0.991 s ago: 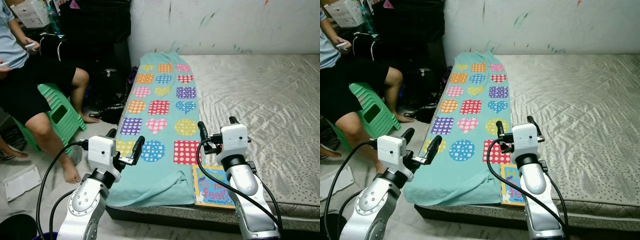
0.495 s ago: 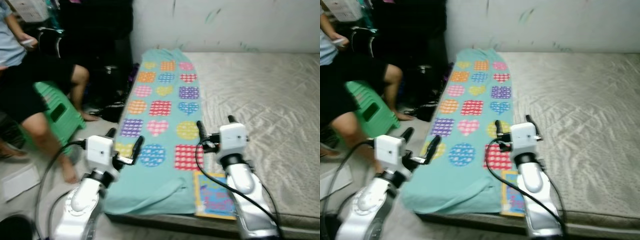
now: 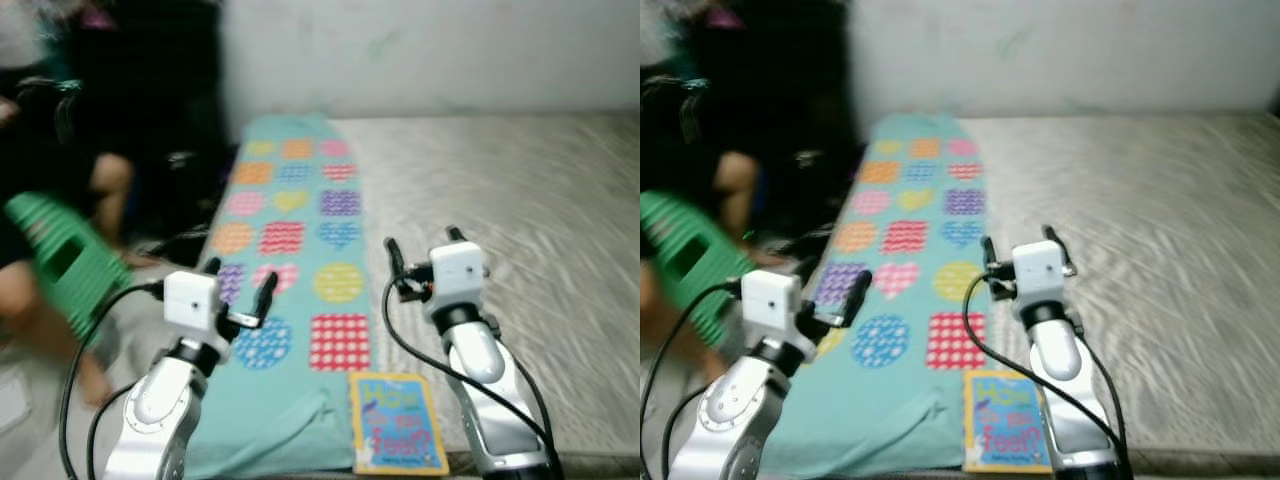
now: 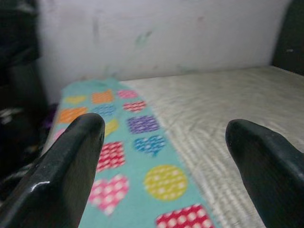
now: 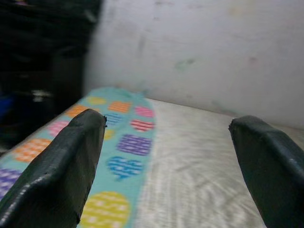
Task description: Clean up the room
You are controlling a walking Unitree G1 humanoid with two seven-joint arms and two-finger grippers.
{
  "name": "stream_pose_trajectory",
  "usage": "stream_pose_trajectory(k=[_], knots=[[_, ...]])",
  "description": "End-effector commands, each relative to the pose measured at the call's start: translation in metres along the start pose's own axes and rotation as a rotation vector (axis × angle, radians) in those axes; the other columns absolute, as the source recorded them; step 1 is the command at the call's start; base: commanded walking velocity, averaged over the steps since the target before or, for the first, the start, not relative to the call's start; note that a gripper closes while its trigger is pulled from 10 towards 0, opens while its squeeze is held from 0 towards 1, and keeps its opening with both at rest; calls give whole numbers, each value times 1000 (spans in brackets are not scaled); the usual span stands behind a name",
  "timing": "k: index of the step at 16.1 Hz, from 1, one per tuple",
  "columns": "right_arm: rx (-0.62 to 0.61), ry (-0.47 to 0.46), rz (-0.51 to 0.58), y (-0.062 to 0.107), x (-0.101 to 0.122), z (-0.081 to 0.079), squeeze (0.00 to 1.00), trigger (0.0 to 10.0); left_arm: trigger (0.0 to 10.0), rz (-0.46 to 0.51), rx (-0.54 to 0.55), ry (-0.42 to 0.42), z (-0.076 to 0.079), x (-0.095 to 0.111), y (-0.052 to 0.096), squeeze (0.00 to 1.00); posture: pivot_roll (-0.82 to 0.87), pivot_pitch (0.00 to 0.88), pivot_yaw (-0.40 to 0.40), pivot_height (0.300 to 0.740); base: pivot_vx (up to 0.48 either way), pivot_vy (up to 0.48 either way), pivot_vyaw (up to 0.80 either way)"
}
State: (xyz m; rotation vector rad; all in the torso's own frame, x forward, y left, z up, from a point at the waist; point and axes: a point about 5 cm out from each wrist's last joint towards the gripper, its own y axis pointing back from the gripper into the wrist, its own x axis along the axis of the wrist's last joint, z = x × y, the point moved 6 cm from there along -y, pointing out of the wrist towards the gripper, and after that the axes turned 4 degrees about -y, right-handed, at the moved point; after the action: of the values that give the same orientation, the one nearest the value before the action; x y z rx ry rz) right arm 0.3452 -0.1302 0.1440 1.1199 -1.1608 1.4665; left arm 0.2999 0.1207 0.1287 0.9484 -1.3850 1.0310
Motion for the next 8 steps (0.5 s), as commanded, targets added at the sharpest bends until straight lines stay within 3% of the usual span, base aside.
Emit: stream_pose_trajectory(k=[1,4,7,8], knots=[[-22,8,-14,3,-4,8,0,10000,10000,9,-14,4,5,3,-2,0,-32,20,55,740,0,0,0],[-25,9,-19,2,-6,10,0,10000,10000,5,-11,11,5,2,-2,0,-32,13,51,740,0,0,0],[-20,5,-17,1,-5,9,0,10000,10000,-1,-2,14,3,1,-3,0,-31,7,49,740,0,0,-744],[-20,5,-16,1,-5,9,0,10000,10000,-2,0,16,3,0,-3,0,-31,7,49,740,0,0,0]])
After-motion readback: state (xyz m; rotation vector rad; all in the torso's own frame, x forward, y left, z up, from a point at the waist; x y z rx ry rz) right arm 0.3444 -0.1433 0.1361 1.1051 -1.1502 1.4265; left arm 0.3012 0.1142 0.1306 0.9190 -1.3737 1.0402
